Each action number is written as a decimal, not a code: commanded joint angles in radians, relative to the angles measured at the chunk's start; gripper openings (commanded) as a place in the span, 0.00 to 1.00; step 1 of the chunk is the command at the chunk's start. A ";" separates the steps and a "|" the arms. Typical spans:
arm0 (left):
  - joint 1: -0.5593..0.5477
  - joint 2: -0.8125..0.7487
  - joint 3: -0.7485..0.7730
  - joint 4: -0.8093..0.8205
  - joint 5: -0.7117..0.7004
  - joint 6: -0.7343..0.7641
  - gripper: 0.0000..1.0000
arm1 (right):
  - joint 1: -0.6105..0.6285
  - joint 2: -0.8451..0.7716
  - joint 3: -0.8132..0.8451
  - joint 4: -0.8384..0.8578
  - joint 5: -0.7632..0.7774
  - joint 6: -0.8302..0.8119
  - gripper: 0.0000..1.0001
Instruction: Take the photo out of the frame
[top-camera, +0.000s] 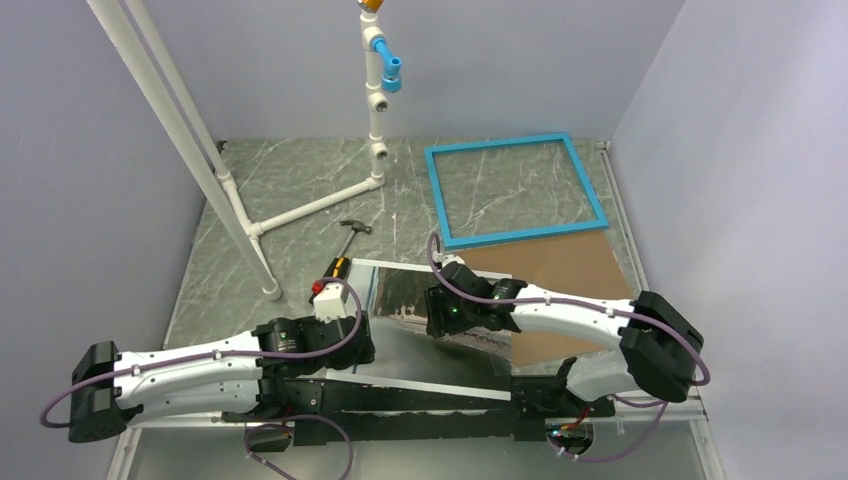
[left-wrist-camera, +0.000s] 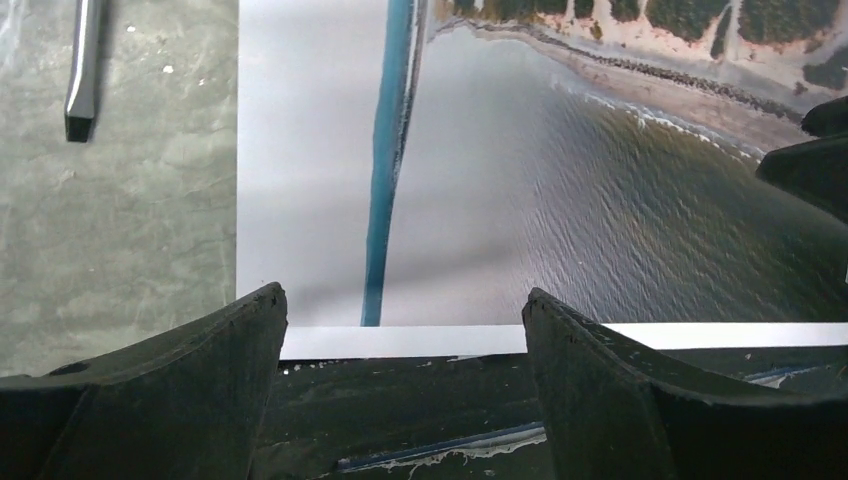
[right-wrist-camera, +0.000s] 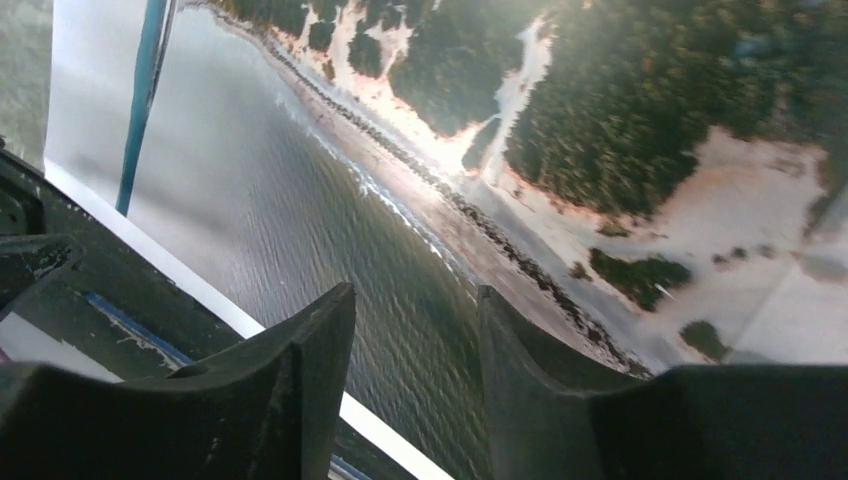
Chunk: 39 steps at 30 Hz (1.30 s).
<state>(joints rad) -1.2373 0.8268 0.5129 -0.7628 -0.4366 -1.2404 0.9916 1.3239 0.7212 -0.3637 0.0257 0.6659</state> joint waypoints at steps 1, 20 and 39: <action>0.004 -0.008 0.008 -0.057 -0.027 -0.085 0.91 | -0.002 0.053 -0.007 0.136 -0.072 0.006 0.45; 0.015 0.115 -0.067 -0.034 0.002 -0.161 0.99 | -0.021 0.199 -0.118 0.218 -0.042 0.040 0.27; 0.030 -0.055 -0.189 0.225 0.139 -0.143 0.99 | -0.022 0.251 -0.092 0.241 -0.089 0.024 0.26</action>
<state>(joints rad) -1.2095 0.7902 0.3515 -0.5747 -0.3916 -1.3731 0.9710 1.5101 0.6571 -0.0563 -0.0669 0.7078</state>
